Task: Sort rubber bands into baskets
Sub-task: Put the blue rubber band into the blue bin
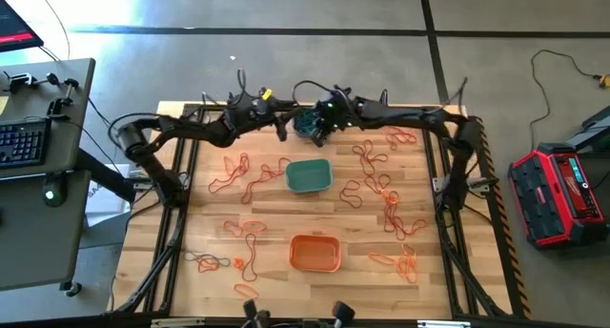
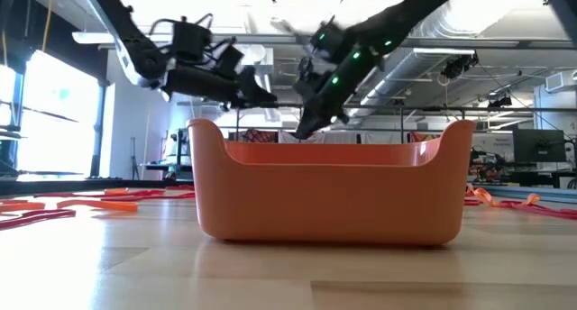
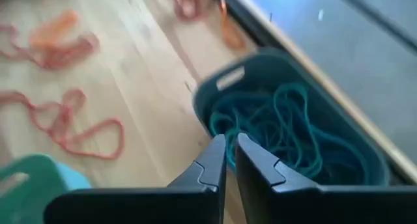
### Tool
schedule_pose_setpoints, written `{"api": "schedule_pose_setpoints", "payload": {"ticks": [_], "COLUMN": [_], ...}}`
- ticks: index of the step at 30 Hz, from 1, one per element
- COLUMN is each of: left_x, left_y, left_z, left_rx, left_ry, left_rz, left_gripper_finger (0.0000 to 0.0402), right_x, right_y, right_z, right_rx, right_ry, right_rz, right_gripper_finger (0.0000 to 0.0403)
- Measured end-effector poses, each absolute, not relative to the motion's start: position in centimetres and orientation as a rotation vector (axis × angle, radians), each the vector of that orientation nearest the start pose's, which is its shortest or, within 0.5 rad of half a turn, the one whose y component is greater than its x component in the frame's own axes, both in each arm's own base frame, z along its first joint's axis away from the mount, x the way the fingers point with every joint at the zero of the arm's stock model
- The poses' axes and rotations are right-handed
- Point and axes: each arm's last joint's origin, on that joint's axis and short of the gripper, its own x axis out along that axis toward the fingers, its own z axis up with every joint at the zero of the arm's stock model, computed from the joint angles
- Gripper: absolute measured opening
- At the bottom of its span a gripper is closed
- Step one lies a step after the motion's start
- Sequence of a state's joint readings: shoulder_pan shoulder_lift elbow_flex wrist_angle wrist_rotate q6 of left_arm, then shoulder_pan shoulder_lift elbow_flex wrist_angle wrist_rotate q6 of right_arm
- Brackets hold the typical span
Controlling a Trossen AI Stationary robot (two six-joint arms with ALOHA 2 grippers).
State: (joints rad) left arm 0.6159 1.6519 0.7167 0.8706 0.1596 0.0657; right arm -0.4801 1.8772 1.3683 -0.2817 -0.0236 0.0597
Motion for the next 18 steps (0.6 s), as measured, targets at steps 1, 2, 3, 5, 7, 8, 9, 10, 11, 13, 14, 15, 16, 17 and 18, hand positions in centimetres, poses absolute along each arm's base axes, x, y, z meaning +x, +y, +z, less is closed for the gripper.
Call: {"api": "schedule_pose_setpoints", "payload": {"ticks": [1,2,3,5,7,8,9,10,11,13,14,15,16,17,18], "left_x": [26.9,26.4,26.1,25.3,24.6,24.3,24.0,23.7,23.4,23.0,22.8,22.7,22.6,22.5,22.4], "left_y": [18.4,17.9,17.7,16.9,16.4,16.2,16.0,15.8,15.6,15.3,15.2,15.1,15.0,14.9,14.9], "left_z": [20.1,20.1,20.2,20.3,20.6,20.7,20.8,20.9,20.9,21.1,21.1,21.2,21.2,21.0,21.0], "left_rx": [0.041,0.039,0.040,0.038,0.044,0.047,0.049,0.051,0.051,0.055,0.056,0.058,0.059,0.056,0.054], "left_ry": [0.068,0.070,0.066,0.065,0.051,0.045,0.039,0.036,0.036,0.027,0.023,0.020,0.018,0.022,0.024], "left_rz": [0.444,0.434,0.432,0.426,0.427,0.428,0.429,0.431,0.430,0.431,0.431,0.431,0.430,0.430,0.430], "left_gripper_finger": [0.0143,0.0143,0.0143,0.0143,0.0143,0.0143,0.0143,0.0143,0.0143,0.0143,0.0143,0.0143,0.0143,0.0143,0.0143], "right_x": [36.8,37.3,37.6,38.3,38.6,38.8,38.8,38.8,38.7,38.5,38.3,38.2,38.0,37.8,37.6], "right_y": [-19.3,-19.6,-19.9,-20.5,-21.1,-21.5,-21.8,-22.2,-22.5,-23.1,-23.4,-23.7,-24.0,-24.3,-24.6], "right_z": [21.5,21.0,20.6,19.6,18.9,18.6,18.4,18.1,17.7,17.2,17.0,16.8,16.9,16.8,16.8], "right_rx": [0.263,0.279,0.291,0.298,0.302,0.309,0.317,0.327,0.342,0.363,0.371,0.374,0.376,0.380,0.386], "right_ry": [0.799,0.831,0.857,0.895,0.919,0.926,0.932,0.943,0.958,0.966,0.971,0.971,0.967,0.968,0.968], "right_rz": [-0.438,-0.416,-0.396,-0.386,-0.403,-0.408,-0.408,-0.415,-0.426,-0.451,-0.472,-0.503,-0.529,-0.558,-0.581], "right_gripper_finger": [0.0022,0.0022,0.0022,0.0022,0.0022,0.0022,0.0022,0.0022,0.0022,0.0022,0.0022,0.0022,0.0022,0.0022,0.0022]}}
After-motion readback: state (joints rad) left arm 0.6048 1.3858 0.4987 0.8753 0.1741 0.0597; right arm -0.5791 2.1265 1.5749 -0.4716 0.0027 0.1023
